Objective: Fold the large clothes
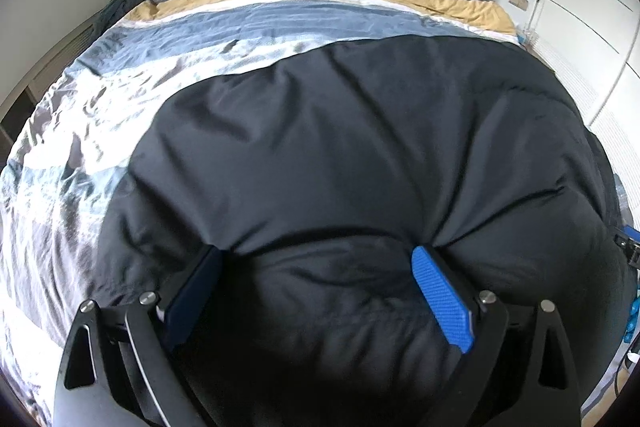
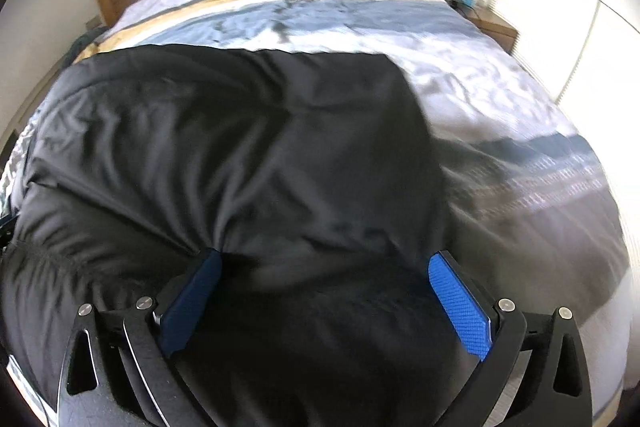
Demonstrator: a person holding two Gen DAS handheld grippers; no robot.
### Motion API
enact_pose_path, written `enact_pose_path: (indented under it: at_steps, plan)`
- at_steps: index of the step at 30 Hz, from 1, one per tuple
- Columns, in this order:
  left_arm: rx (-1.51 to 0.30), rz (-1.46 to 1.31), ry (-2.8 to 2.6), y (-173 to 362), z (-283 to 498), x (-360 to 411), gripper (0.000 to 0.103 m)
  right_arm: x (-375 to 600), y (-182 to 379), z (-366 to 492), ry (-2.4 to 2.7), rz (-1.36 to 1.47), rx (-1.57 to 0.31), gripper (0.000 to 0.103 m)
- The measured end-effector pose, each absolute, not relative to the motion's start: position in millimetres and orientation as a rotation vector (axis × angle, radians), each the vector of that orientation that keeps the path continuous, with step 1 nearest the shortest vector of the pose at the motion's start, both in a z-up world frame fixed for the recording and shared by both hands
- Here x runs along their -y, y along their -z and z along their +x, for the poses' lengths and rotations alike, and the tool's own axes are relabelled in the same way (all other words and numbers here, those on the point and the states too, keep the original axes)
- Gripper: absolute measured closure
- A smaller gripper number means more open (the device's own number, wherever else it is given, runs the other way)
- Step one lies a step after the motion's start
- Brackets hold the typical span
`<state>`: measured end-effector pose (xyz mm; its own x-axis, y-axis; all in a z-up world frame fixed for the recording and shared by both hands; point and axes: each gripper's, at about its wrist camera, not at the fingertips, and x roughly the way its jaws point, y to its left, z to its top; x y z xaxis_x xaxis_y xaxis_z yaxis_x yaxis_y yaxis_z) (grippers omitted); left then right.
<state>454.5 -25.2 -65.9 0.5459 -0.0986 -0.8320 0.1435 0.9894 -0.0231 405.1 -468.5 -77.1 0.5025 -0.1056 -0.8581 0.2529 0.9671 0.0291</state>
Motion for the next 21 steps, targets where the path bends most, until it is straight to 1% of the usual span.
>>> enact_pose_path:
  at_steps: [8, 14, 21]
  plan:
    - [-1.01, 0.051, 0.031, 57.2, 446.8, -37.5, 0.006, 495.0, 73.5, 385.1, 0.287, 0.159, -1.049, 0.001]
    - [-1.008, -0.102, -0.025, 49.7, 429.5, -117.0, 0.006, 518.8, 65.1, 361.4, 0.296, 0.231, -1.018, 0.001]
    - [-0.968, -0.206, -0.131, 36.5, 405.3, -195.0, 0.006, 542.4, 49.1, 338.6, 0.346, 0.261, -0.983, 0.001]
